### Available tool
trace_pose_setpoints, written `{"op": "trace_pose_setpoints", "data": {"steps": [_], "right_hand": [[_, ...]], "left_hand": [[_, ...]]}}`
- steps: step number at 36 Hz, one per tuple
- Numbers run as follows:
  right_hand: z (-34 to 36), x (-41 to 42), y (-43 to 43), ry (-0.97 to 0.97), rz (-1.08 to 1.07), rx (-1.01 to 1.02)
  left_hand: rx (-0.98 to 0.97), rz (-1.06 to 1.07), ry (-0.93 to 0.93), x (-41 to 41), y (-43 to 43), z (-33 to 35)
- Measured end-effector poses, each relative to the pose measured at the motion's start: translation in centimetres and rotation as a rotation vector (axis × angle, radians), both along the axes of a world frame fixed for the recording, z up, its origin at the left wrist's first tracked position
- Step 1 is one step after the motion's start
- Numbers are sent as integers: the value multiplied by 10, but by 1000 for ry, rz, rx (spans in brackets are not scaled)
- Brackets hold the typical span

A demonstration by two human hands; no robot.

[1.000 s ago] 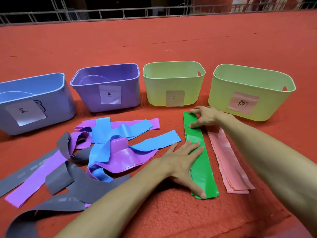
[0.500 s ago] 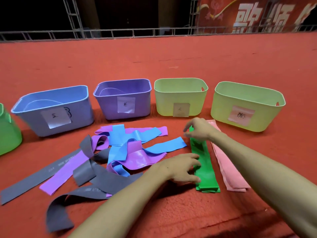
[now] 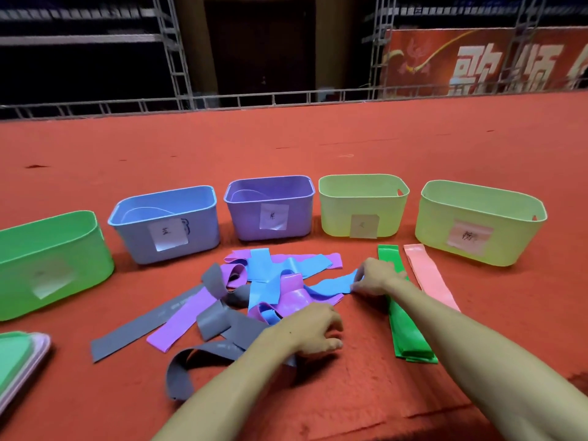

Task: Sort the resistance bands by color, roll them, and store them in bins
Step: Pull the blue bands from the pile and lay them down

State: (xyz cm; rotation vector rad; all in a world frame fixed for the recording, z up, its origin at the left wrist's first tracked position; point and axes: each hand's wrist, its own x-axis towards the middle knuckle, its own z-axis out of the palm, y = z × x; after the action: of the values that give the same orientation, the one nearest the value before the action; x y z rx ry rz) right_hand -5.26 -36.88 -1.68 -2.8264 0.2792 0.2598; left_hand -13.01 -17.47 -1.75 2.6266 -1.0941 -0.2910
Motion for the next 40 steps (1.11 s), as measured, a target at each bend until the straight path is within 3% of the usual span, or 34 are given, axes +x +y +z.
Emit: {"op": "trace_pose_setpoints", "data": {"steps": [9, 17, 27, 34, 40], "right_hand": [[24, -14, 8, -273, 115, 140], [77, -23, 18, -569, 358, 47], [164, -58, 45, -961, 554, 257], [204, -90, 66, -999, 715, 394], [216, -97, 69, -1024, 732, 478]], "left_hand": [[-21, 59, -15, -1, 18, -4], [-76, 90, -85, 5, 32, 16], [-154, 232, -166, -1, 55, 47], [-429, 252, -204, -16, 59, 72], [-676, 247, -246, -33, 47, 95]]}}
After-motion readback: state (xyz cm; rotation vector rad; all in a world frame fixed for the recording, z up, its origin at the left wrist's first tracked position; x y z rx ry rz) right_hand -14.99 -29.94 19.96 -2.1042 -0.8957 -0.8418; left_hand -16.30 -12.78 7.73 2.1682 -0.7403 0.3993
